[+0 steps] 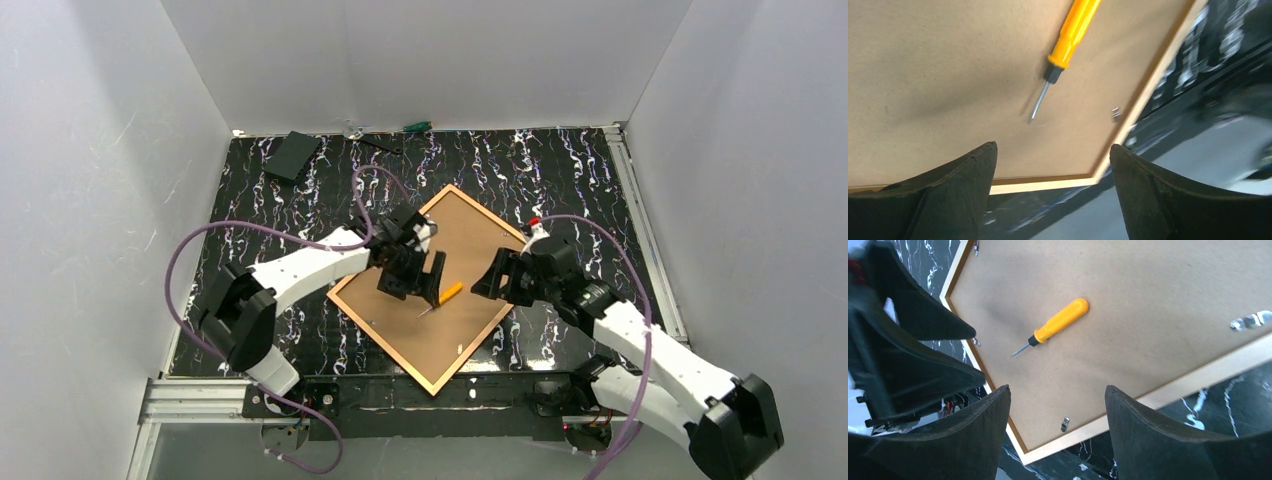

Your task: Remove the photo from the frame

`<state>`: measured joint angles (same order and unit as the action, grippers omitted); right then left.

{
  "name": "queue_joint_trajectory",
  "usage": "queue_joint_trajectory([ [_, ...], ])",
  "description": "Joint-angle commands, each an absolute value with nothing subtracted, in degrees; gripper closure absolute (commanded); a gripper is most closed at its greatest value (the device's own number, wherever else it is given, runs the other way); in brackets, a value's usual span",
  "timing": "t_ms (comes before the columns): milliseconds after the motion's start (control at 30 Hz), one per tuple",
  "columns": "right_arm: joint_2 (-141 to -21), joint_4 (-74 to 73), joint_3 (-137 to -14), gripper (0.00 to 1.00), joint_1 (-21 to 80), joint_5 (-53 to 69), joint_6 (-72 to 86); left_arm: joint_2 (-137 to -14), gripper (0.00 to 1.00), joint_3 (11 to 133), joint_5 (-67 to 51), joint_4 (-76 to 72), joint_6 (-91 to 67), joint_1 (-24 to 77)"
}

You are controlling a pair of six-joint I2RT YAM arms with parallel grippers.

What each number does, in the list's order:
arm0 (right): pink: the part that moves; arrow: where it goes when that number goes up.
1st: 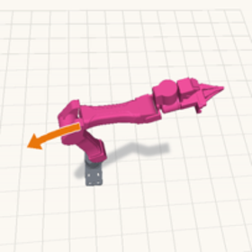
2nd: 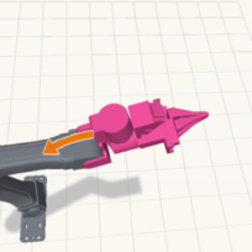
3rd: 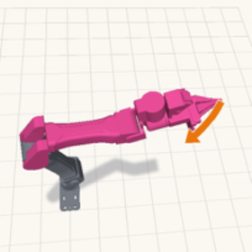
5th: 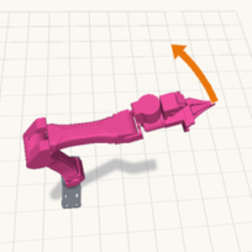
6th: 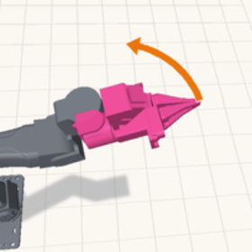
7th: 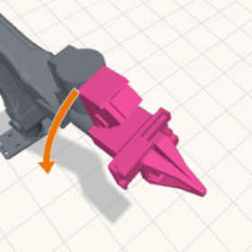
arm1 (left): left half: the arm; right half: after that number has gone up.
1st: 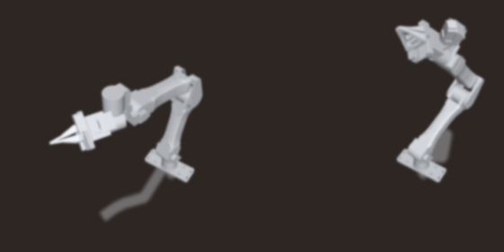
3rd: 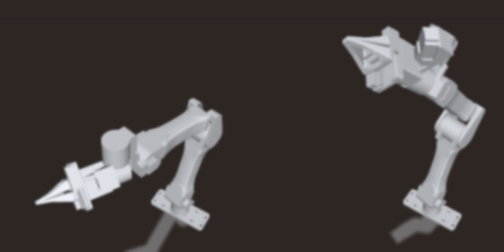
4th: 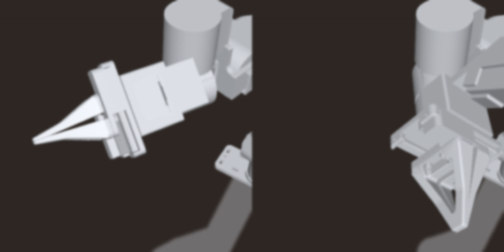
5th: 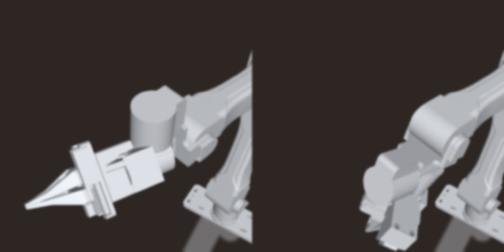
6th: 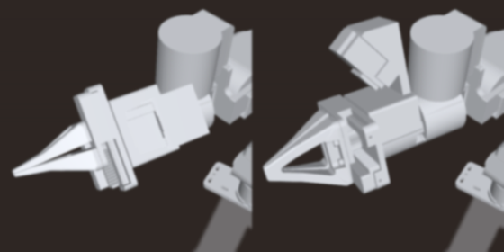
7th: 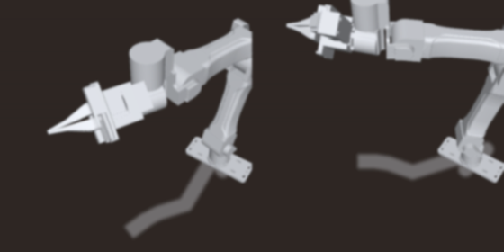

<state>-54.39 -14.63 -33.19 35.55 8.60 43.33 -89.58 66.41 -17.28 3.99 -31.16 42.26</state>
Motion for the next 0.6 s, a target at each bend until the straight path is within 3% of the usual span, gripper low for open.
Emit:
queue_joint_trajectory([
  [0, -45.07, -18.02, -29.92, 0.24, 34.94, 2.81, 44.79, -92.07, 0.22, 66.71, -9.04, 13.20, -13.32, 49.17],
  [133, -38.87, -19.89, -27.56, 0.24, 34.55, 2.04, 45.63, -96.50, 0.28, 67.89, -4.44, 9.46, -13.47, 53.43],
  [367, -36.06, -22.35, -25.66, 0.25, 34.48, 2.66, 47.15, -103.53, 0.47, 70.11, 8.94, 8.99, -11.77, 58.19],
  [467, -35.77, -22.08, -25.02, 0.26, 34.46, 3.05, 47.33, -104.68, 0.49, 70.56, 11.66, 8.44, -10.85, 58.78],
  [567, -36.20, -21.40, -24.41, 0.26, 34.46, 3.24, 47.43, -105.70, 0.61, 71.17, 12.44, 8.41, -10.56, 58.80],
])
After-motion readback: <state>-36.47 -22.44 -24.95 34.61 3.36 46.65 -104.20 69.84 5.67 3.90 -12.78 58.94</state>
